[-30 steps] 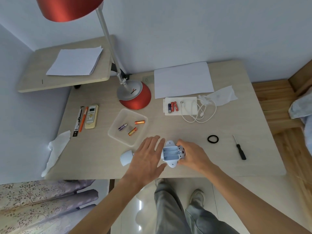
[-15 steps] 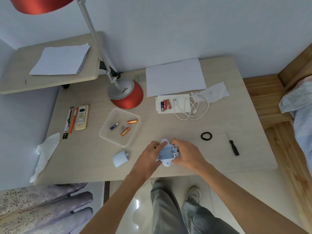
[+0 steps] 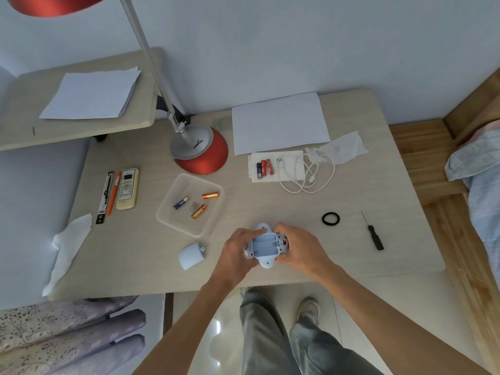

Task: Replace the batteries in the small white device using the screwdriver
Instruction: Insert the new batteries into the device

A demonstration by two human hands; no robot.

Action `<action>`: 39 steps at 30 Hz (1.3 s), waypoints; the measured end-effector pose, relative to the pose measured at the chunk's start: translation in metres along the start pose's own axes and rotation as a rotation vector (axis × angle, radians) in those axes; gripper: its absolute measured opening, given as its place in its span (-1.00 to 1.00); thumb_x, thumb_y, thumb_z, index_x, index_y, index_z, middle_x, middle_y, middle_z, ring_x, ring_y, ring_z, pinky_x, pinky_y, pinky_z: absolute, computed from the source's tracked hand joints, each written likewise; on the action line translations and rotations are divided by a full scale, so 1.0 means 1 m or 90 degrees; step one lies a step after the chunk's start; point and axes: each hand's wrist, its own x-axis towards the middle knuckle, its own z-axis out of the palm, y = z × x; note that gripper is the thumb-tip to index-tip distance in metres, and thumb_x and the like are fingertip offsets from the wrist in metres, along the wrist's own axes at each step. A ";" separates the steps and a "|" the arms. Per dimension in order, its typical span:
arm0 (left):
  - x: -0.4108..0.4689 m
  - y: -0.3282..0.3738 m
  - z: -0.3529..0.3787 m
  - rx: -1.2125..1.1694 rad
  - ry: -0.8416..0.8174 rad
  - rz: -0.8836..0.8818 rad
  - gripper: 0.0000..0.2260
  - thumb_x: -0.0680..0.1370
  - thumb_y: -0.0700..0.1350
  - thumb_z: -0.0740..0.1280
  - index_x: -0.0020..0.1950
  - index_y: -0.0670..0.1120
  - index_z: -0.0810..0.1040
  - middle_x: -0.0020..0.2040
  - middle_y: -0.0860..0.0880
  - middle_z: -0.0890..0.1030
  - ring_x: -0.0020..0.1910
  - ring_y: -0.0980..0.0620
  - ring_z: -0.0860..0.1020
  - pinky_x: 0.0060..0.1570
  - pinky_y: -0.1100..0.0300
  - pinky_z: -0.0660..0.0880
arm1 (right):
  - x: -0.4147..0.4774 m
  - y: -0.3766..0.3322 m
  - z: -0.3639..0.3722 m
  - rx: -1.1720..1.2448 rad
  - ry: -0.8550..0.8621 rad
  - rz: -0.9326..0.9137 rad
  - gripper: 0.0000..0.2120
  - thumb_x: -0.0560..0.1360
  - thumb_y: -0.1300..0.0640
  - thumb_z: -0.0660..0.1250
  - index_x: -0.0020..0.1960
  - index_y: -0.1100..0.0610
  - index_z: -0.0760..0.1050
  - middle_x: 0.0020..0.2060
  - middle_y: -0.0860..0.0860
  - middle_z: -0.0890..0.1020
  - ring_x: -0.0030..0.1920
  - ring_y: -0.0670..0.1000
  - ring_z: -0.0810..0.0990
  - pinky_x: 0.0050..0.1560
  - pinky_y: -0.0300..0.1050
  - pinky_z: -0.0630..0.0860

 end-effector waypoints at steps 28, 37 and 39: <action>0.010 -0.003 0.004 -0.420 -0.062 -0.226 -0.31 0.27 -0.29 0.75 0.36 -0.02 0.68 0.31 -0.01 0.67 0.25 0.11 0.65 0.24 -0.01 0.67 | 0.034 -0.015 -0.091 -0.119 -0.300 0.062 -0.17 0.27 -0.08 0.69 0.46 -0.14 0.41 0.17 -0.13 0.62 0.02 -0.09 0.62 0.11 -0.04 0.60; 0.009 -0.006 0.007 -0.454 -0.065 -0.234 -0.31 0.28 -0.27 0.74 0.36 0.04 0.68 0.32 0.08 0.66 0.31 0.14 0.61 0.27 -0.03 0.66 | 0.158 -0.055 -0.135 -0.155 -0.144 0.035 -0.41 0.37 0.04 0.68 0.34 0.02 0.59 0.02 -0.02 0.69 0.05 0.07 0.65 0.18 0.07 0.57; 0.009 -0.007 0.009 -0.460 -0.064 -0.233 -0.31 0.28 -0.28 0.74 0.36 0.05 0.68 0.34 0.02 0.64 0.31 0.10 0.61 0.26 -0.03 0.67 | 0.175 -0.056 -0.123 -0.167 -0.114 0.040 -0.33 0.36 0.03 0.67 0.42 0.02 0.54 0.06 0.02 0.67 0.09 0.11 0.65 0.06 -0.03 0.53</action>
